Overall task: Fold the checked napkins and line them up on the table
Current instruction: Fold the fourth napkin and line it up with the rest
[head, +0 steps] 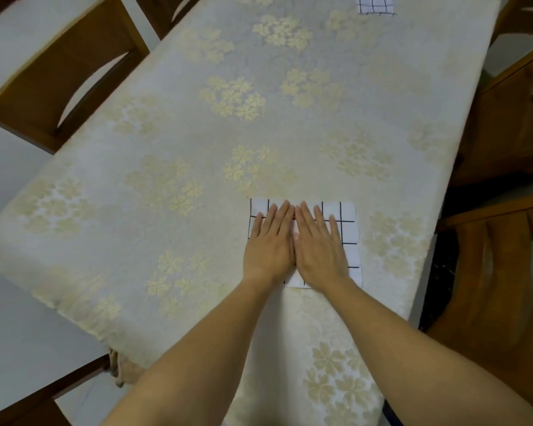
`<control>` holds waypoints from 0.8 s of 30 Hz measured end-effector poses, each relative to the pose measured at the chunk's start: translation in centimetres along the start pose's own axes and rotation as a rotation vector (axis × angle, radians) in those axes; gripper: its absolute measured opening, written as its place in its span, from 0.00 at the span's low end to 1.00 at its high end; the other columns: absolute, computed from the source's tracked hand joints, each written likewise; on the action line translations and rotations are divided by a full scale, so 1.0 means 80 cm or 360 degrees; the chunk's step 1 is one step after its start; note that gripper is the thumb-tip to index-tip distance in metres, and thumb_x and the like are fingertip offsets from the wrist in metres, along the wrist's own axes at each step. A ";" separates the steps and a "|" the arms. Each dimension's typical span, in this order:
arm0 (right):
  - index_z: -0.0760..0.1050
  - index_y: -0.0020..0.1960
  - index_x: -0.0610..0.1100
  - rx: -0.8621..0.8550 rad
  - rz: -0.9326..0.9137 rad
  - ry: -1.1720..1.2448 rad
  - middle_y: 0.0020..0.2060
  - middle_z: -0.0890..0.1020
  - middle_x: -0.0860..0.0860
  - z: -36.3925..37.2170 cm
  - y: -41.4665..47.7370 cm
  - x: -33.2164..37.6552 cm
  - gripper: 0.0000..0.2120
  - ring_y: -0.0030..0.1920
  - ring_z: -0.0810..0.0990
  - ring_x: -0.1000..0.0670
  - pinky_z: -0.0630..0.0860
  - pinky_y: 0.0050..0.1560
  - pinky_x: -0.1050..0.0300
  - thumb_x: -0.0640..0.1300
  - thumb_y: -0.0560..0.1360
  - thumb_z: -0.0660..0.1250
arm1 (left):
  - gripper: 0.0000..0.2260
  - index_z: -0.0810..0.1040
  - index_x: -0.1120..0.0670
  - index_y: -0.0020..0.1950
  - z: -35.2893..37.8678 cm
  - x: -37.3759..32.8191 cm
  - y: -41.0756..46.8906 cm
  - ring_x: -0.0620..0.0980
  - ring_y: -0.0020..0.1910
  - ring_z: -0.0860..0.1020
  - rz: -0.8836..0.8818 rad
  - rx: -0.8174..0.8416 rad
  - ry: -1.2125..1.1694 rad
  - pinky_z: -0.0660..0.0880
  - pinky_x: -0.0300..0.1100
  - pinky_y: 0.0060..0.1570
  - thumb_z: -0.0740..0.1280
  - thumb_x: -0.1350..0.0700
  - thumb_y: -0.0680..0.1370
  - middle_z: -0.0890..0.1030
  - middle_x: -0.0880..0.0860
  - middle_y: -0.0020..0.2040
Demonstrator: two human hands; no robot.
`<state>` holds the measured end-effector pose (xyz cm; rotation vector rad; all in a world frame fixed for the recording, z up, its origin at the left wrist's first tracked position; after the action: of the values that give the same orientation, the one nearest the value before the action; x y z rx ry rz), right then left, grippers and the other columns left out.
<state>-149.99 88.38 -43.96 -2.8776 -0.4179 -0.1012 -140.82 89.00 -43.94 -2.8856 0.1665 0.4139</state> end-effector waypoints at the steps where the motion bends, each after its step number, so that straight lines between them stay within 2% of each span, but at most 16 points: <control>1: 0.42 0.82 0.44 -0.0008 0.0015 -0.0024 0.82 0.46 0.49 0.001 -0.002 -0.008 0.28 0.82 0.43 0.47 0.47 0.80 0.42 0.53 0.85 0.41 | 0.26 0.44 0.50 0.85 -0.001 0.005 -0.001 0.49 0.83 0.39 -0.0009 -0.0007 0.0020 0.37 0.51 0.81 0.44 0.46 0.87 0.43 0.47 0.84; 4: 0.38 0.82 0.47 -0.0003 0.0042 -0.0033 0.82 0.41 0.52 0.000 -0.007 -0.034 0.32 0.81 0.38 0.48 0.44 0.80 0.42 0.62 0.84 0.38 | 0.26 0.40 0.43 0.84 -0.011 0.024 -0.006 0.48 0.82 0.34 -0.0054 0.0009 0.0010 0.35 0.51 0.80 0.40 0.42 0.86 0.38 0.44 0.83; 6: 0.36 0.82 0.48 0.0007 0.0104 -0.0016 0.81 0.39 0.53 -0.002 -0.013 -0.063 0.34 0.81 0.36 0.49 0.43 0.80 0.42 0.64 0.83 0.38 | 0.26 0.37 0.41 0.83 -0.016 0.045 -0.011 0.47 0.81 0.32 -0.0109 0.0034 0.0002 0.34 0.52 0.80 0.38 0.41 0.86 0.34 0.43 0.83; 10: 0.33 0.81 0.50 0.0122 0.0043 0.0091 0.81 0.36 0.54 -0.009 -0.024 -0.107 0.35 0.80 0.34 0.51 0.41 0.80 0.45 0.67 0.82 0.38 | 0.28 0.30 0.42 0.81 -0.018 0.073 -0.017 0.50 0.81 0.31 -0.0101 0.0151 0.0170 0.33 0.56 0.79 0.35 0.37 0.84 0.29 0.44 0.81; 11: 0.36 0.82 0.50 0.0146 0.0018 0.0165 0.81 0.38 0.54 -0.012 -0.021 -0.111 0.36 0.81 0.36 0.51 0.41 0.81 0.47 0.67 0.82 0.41 | 0.30 0.30 0.44 0.81 -0.022 0.077 -0.015 0.52 0.81 0.30 -0.0089 0.0159 0.0293 0.33 0.57 0.79 0.35 0.35 0.83 0.28 0.46 0.81; 13: 0.47 0.83 0.48 0.0055 0.0053 0.0319 0.82 0.49 0.50 -0.035 -0.009 -0.119 0.38 0.81 0.48 0.48 0.47 0.80 0.47 0.66 0.81 0.54 | 0.34 0.32 0.48 0.82 -0.040 0.072 -0.005 0.55 0.81 0.31 0.0004 0.0101 0.0443 0.34 0.57 0.80 0.39 0.32 0.83 0.30 0.51 0.82; 15: 0.58 0.80 0.47 -0.0049 0.0142 0.0419 0.77 0.63 0.48 -0.057 0.009 -0.126 0.38 0.75 0.59 0.44 0.58 0.75 0.48 0.63 0.77 0.65 | 0.39 0.39 0.52 0.84 -0.057 0.046 0.011 0.54 0.82 0.35 0.0264 0.0154 0.0312 0.36 0.53 0.81 0.50 0.31 0.83 0.36 0.52 0.84; 16: 0.62 0.78 0.47 -0.0030 0.0170 0.0457 0.72 0.67 0.47 -0.063 0.021 -0.126 0.37 0.71 0.62 0.43 0.61 0.72 0.49 0.63 0.75 0.68 | 0.41 0.42 0.52 0.84 -0.058 0.031 0.019 0.53 0.83 0.38 0.0392 0.0260 0.0220 0.37 0.50 0.81 0.55 0.31 0.82 0.40 0.51 0.84; 18: 0.69 0.71 0.48 0.0088 0.0213 0.0504 0.64 0.73 0.48 -0.069 0.049 -0.123 0.34 0.65 0.68 0.44 0.67 0.65 0.49 0.63 0.71 0.73 | 0.49 0.44 0.53 0.85 -0.050 0.014 0.032 0.51 0.83 0.41 0.0458 0.0511 0.0118 0.39 0.48 0.80 0.65 0.30 0.77 0.42 0.50 0.85; 21: 0.74 0.51 0.47 0.0375 0.0298 0.0358 0.47 0.78 0.49 -0.068 0.083 -0.129 0.28 0.52 0.75 0.44 0.74 0.53 0.47 0.70 0.68 0.72 | 0.60 0.36 0.51 0.84 -0.028 0.016 0.037 0.53 0.83 0.36 0.0383 0.0639 0.0219 0.37 0.51 0.79 0.70 0.26 0.69 0.34 0.51 0.83; 22: 0.74 0.43 0.47 0.0459 0.0300 0.0278 0.41 0.76 0.50 -0.069 0.088 -0.132 0.28 0.46 0.75 0.45 0.73 0.47 0.49 0.73 0.68 0.69 | 0.63 0.34 0.51 0.83 -0.021 0.018 0.036 0.53 0.82 0.34 0.0379 0.0646 0.0254 0.34 0.52 0.78 0.70 0.25 0.67 0.32 0.51 0.83; 24: 0.65 0.32 0.45 0.0580 0.0300 0.0343 0.30 0.68 0.50 -0.072 0.087 -0.139 0.31 0.34 0.69 0.48 0.63 0.35 0.53 0.72 0.70 0.68 | 0.66 0.30 0.51 0.82 -0.016 0.019 0.035 0.54 0.81 0.31 0.0391 0.0632 0.0308 0.31 0.52 0.76 0.70 0.23 0.65 0.29 0.52 0.82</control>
<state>-158.84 77.46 -40.99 -2.4977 -0.1079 -0.2697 -139.47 85.86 -43.73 -2.5124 0.5706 0.1202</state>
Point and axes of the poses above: each hand's wrist, its own y-axis towards the middle knuckle, its own z-axis out of the palm, x = y × z, the point moved 9 cm from there along y, towards the middle knuckle
